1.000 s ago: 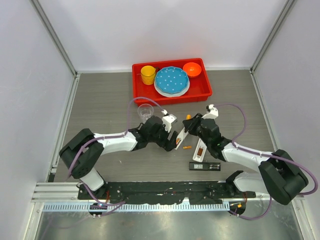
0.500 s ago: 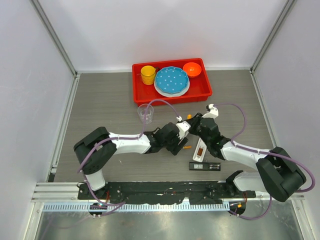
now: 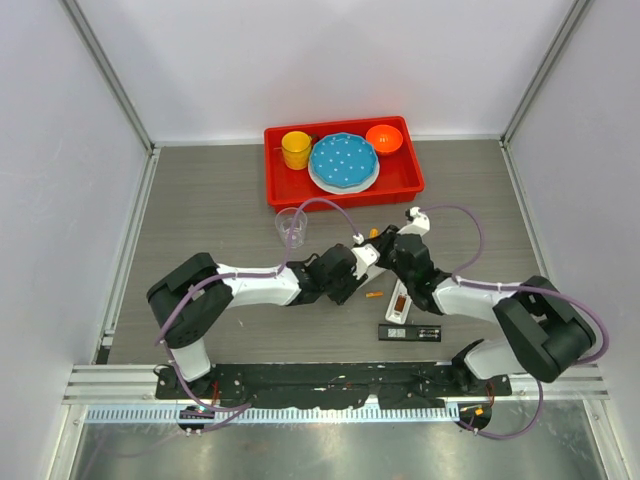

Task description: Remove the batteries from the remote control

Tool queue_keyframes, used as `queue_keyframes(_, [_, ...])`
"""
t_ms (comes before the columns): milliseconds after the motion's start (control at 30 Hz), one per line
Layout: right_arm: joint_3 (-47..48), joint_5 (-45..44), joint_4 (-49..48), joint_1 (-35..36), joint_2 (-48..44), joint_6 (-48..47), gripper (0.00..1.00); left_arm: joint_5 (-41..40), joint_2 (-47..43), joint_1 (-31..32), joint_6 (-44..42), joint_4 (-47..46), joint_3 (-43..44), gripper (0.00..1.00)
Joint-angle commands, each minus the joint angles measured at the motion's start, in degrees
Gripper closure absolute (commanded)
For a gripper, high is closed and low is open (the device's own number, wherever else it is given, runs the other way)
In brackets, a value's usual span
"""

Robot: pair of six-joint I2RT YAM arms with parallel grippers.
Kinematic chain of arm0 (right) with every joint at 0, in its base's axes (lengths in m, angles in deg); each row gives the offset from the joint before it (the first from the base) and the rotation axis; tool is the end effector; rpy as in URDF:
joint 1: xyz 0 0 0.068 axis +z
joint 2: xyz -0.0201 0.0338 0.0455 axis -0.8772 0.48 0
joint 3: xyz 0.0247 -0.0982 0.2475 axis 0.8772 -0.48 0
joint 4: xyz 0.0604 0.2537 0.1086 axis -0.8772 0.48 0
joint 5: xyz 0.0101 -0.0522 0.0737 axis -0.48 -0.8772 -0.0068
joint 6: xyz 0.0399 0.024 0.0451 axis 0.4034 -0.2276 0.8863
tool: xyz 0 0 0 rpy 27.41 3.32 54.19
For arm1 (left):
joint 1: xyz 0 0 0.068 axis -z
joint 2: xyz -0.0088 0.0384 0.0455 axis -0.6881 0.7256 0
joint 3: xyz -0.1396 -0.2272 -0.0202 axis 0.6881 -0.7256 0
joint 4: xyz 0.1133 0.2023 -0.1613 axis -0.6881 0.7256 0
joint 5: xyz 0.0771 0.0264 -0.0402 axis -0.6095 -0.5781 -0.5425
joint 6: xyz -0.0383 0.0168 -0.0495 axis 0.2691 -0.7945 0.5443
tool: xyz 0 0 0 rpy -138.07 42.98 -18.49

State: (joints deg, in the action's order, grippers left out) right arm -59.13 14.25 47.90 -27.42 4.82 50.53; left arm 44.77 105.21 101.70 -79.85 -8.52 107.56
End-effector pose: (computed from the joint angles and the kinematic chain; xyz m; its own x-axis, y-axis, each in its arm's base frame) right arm 0.2468 0.1516 0.1429 -0.4700 0.4762 -0.7432 -0.0634 0.8216 0.5665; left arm 0.2048 -0.3224 0.1254 -0.4571 0.5564 -0.6939 0.7761 0.6306 -0.0056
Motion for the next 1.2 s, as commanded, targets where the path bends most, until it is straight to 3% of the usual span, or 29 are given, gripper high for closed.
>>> queue_keyframes(0, [3.8, -0.7, -7.7, -0.2, 3.6, -1.6, 0.99, 4.7, -0.3, 0.2, -0.8, -0.2, 1.1, 0.83])
queue_keyframes(233, [4.6, -5.6, -11.9, -0.2, 8.7, -1.9, 0.99, 6.2, -0.7, 0.0, -0.2, -0.4, 0.8, 1.00])
queue_keyframes(433, [4.0, -10.5, -15.0, -0.1, 11.8, -1.8, 0.99, 6.5, -1.0, -0.6, 0.3, -0.7, 0.8, 1.00])
queue_keyframes(1167, [4.1, -9.7, -13.7, 2.5, 15.1, -1.7, 0.99, 8.9, -1.4, -2.1, 1.4, -1.7, 0.5, 1.00])
